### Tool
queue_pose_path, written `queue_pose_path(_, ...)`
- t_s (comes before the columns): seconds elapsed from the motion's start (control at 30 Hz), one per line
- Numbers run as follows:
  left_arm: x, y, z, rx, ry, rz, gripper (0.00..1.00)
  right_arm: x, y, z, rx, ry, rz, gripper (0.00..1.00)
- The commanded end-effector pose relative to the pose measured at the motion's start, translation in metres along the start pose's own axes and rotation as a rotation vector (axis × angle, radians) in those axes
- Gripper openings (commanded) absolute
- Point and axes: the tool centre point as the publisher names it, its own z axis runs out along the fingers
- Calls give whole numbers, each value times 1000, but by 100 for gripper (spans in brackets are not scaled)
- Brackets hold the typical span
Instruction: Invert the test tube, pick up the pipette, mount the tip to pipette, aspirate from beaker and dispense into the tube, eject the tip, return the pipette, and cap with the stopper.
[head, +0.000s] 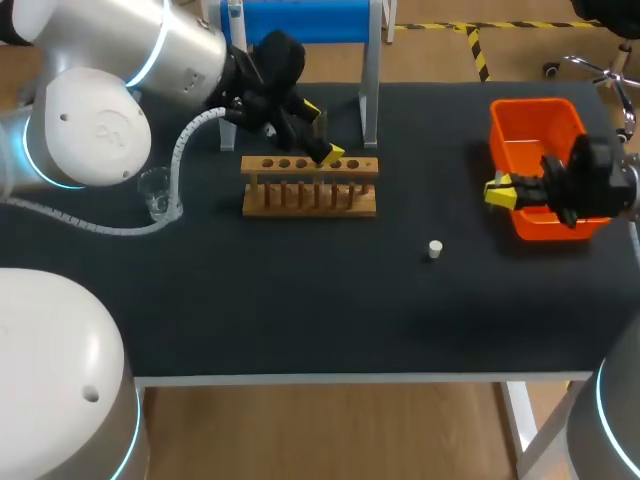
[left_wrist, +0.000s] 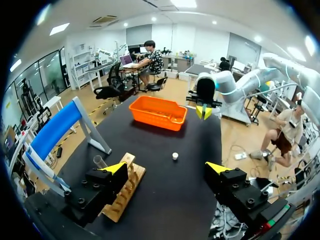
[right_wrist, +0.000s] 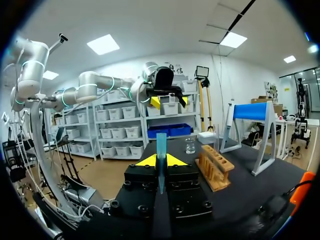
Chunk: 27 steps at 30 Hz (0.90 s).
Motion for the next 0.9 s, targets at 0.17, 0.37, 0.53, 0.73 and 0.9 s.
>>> queue_pose_path(0.17, 0, -1, -1, -6, 2, -2, 100, 4, 1, -1, 3, -8, -7, 0)
queue_pose_path(0.37, 0, -1, -1, -6, 2, -2, 100, 4, 1, -1, 3, -8, -7, 0)
queue_pose_path(0.53, 0, -1, -1, -6, 2, -2, 100, 4, 1, -1, 3, -8, -7, 0)
queue_pose_path(0.73, -46, 43, -35, -27, -202, -186, 100, 4, 1, -1, 3, -8, -7, 0)
queue_pose_path(0.9, -78, 68, -64, -50, -281, -263, 100, 4, 1, -1, 3, -8, -7, 0)
